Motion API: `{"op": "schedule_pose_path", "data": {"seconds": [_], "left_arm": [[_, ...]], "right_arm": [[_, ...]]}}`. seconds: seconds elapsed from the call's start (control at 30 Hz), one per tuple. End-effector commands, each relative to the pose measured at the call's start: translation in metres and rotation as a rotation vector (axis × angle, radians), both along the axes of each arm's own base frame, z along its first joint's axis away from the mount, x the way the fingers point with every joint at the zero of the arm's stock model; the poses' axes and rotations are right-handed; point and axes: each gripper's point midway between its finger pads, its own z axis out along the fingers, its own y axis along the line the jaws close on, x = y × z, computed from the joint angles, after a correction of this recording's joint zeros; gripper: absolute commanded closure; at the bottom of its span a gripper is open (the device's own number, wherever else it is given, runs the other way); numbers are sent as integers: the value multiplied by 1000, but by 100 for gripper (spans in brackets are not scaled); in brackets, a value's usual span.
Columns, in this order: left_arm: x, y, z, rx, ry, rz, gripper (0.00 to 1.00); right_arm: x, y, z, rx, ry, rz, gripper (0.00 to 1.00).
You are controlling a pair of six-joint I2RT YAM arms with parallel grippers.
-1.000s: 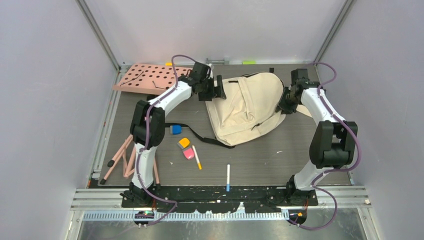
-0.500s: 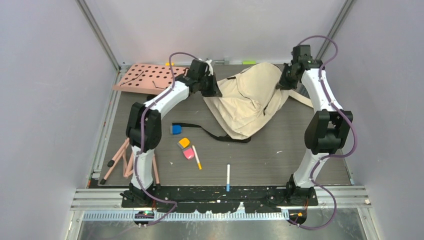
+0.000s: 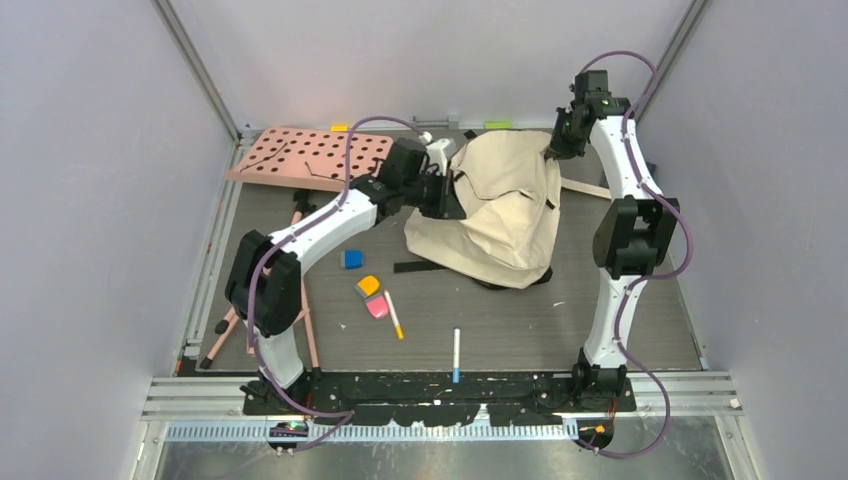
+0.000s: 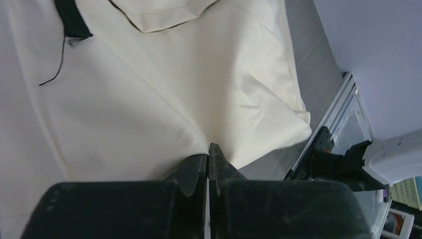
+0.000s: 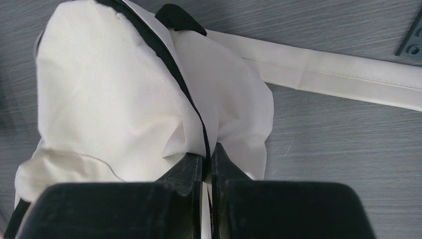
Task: Pack the student bag
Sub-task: Adjust the student bag at the center of the board.
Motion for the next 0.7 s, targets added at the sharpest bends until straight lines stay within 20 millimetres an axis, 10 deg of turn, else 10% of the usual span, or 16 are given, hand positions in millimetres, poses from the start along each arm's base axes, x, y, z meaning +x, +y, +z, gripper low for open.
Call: {"op": "schedule_pose_path", "data": {"seconds": [0.0, 0.13, 0.27, 0.57, 0.67], "left_arm": [[-39, -35, 39, -125, -87, -208, 100], [-40, -51, 31, -149, -25, -232, 82], [-29, -49, 38, -120, -54, -188, 42], [16, 19, 55, -126, -13, 129, 26], [24, 35, 45, -113, 18, 186, 24]], "right_arm": [[54, -16, 37, -19, -227, -49, 99], [62, -19, 22, -33, -193, -70, 92], [58, -23, 32, -60, -188, -75, 54], [4, -10, 65, -52, -204, -49, 43], [-21, 31, 67, 3, -176, 52, 43]]}}
